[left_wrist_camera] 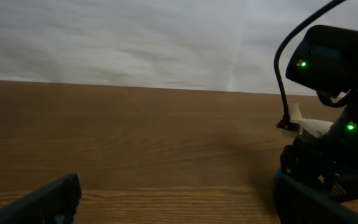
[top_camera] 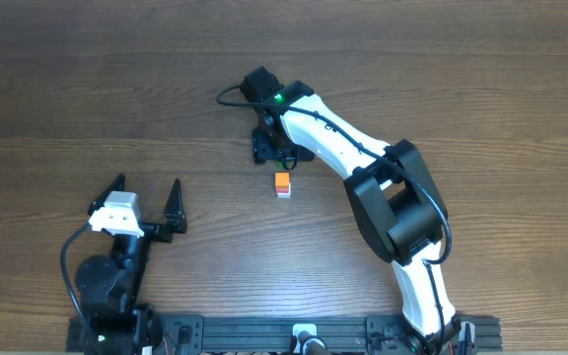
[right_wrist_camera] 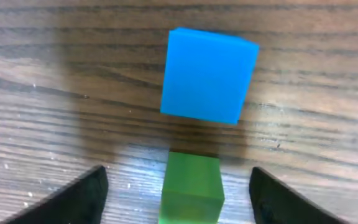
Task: Stack Cubes
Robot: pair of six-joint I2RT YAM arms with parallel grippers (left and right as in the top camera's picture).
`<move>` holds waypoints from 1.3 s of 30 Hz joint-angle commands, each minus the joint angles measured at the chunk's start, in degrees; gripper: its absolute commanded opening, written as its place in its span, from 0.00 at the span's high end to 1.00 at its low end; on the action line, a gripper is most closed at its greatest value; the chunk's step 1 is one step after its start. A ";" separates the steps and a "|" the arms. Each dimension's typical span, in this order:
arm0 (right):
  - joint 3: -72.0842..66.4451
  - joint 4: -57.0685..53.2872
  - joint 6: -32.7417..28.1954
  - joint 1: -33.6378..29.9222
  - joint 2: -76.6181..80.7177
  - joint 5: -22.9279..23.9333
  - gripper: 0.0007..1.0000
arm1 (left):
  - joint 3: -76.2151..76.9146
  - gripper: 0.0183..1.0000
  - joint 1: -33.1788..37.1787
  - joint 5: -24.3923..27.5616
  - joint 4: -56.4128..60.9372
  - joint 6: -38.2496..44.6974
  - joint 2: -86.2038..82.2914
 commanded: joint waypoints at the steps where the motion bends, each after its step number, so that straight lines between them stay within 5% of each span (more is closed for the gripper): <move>1: -0.33 0.35 0.35 -0.26 0.94 0.20 0.50 | -0.35 0.00 0.35 -0.28 -0.02 -0.79 -0.35; 9: -0.33 0.20 0.79 -0.24 0.94 0.20 0.68 | -0.35 0.00 0.35 -0.28 -0.02 -0.79 -0.35; 31: 0.13 -0.48 0.76 -0.24 -0.87 0.24 0.88 | -0.35 0.00 0.35 -0.28 -0.02 -0.79 -0.35; 39: 0.24 -3.58 0.74 -0.15 -9.62 3.63 0.99 | -0.35 0.00 0.35 -0.28 -0.02 -0.79 -0.35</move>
